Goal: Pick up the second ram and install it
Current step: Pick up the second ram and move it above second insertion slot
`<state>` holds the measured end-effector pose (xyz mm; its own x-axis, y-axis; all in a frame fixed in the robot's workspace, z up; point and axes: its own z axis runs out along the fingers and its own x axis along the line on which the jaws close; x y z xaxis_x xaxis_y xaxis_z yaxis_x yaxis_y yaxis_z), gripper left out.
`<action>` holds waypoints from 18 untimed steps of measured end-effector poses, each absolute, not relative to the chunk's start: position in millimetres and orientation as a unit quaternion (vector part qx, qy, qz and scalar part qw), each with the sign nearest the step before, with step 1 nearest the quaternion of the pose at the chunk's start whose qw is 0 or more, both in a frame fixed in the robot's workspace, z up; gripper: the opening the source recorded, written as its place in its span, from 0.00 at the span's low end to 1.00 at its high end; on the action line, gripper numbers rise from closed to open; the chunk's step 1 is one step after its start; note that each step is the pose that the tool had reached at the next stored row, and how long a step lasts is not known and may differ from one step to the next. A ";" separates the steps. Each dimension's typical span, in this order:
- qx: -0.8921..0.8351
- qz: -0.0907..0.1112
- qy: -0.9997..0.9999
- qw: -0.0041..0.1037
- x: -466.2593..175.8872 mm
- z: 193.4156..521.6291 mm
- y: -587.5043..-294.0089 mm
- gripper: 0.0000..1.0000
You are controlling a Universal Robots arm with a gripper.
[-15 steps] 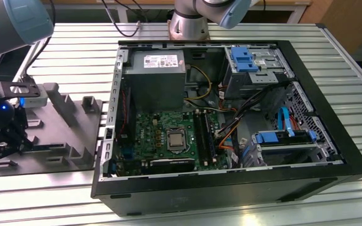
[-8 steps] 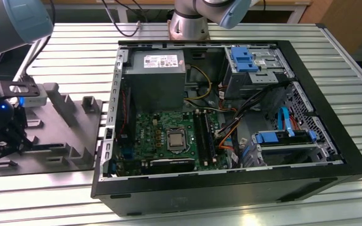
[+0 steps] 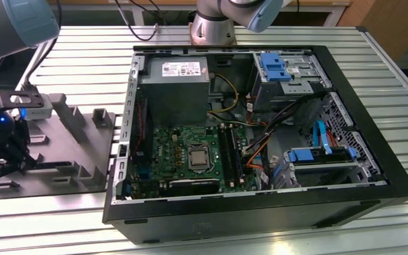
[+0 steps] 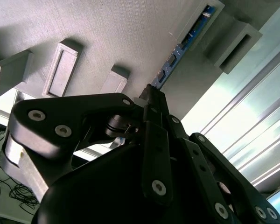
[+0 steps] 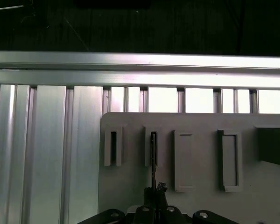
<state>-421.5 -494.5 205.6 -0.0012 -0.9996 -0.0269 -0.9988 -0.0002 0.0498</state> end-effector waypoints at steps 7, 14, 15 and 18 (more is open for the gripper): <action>0.707 -0.027 -0.707 0.008 -421.5 207.2 -494.6 0.12; 0.707 -0.027 -0.707 0.008 -421.5 208.5 -494.6 0.12; 0.707 -0.027 -0.707 0.008 -421.5 208.8 -494.6 0.12; 0.707 -0.027 -0.707 0.008 -421.5 209.8 -494.5 0.12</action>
<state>-421.5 -494.5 209.8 -0.0012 -0.9996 -0.0277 -0.9988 -0.0002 0.0498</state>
